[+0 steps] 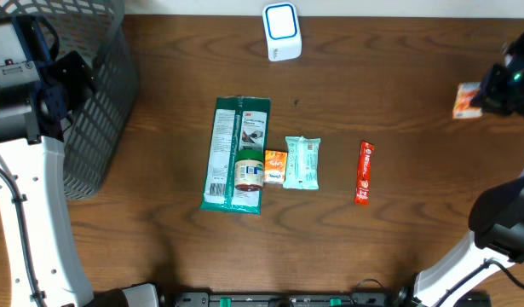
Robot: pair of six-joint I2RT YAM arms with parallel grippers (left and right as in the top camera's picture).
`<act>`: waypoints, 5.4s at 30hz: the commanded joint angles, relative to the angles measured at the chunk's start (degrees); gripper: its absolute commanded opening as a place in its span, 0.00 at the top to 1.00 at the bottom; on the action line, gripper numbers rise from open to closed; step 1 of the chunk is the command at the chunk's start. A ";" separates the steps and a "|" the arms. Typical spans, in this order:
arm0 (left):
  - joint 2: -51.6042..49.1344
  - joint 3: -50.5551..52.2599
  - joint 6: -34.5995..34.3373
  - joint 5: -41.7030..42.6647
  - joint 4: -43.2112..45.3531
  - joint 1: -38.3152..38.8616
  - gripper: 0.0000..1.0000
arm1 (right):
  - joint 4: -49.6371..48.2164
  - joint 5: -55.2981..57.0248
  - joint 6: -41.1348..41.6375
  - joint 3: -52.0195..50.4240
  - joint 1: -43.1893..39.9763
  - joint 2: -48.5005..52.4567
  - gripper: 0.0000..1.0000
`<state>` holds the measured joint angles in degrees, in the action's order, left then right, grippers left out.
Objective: Scan the item barcode
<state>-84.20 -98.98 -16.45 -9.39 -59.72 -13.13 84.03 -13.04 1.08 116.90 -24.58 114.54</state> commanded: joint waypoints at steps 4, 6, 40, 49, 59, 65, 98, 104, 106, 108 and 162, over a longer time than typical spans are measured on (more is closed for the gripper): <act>0.07 -0.35 0.55 -0.74 -0.07 -0.31 0.07 | -14.05 -0.74 4.02 -19.96 -2.60 0.11 0.99; 0.07 -0.35 0.55 -0.74 -0.07 -0.31 0.08 | -18.34 -0.72 5.51 -25.40 -3.74 0.11 0.99; 0.07 -0.35 0.55 -0.74 -0.09 -0.31 0.07 | -14.62 -9.51 11.15 -25.83 -14.12 -0.44 0.01; 0.07 -0.35 0.55 -0.74 -0.07 -0.31 0.07 | -4.07 -16.22 1.92 -19.15 -7.21 -0.76 0.01; 0.07 -0.35 0.55 -0.74 -0.09 -0.31 0.07 | -4.02 -15.72 -2.05 -19.26 11.47 -0.76 0.01; 0.07 -0.35 0.55 -0.74 -0.09 -0.31 0.08 | -7.19 -15.74 -2.01 -20.59 22.05 -0.74 0.01; 0.07 -0.35 0.55 -0.74 -0.07 -0.31 0.08 | -29.27 -10.25 5.88 -35.06 41.62 -5.35 0.28; 0.07 -0.35 0.55 -0.74 -0.07 -0.31 0.08 | -24.17 -2.25 6.23 -34.49 36.11 -15.47 0.22; 0.07 -0.35 0.55 -0.74 -0.07 -0.31 0.08 | -21.09 3.15 7.65 -34.51 33.70 -17.99 0.19; 0.07 -0.35 0.55 -0.74 -0.07 -0.31 0.08 | -18.27 6.62 9.29 -34.51 31.39 -19.47 0.18; 0.07 -0.35 0.55 -0.74 -0.07 -0.31 0.08 | -50.05 -11.52 9.84 -69.96 26.08 -19.78 0.01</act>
<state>-84.20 -98.98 -16.45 -9.41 -59.77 -13.13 33.36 -18.22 13.08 47.46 2.26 92.95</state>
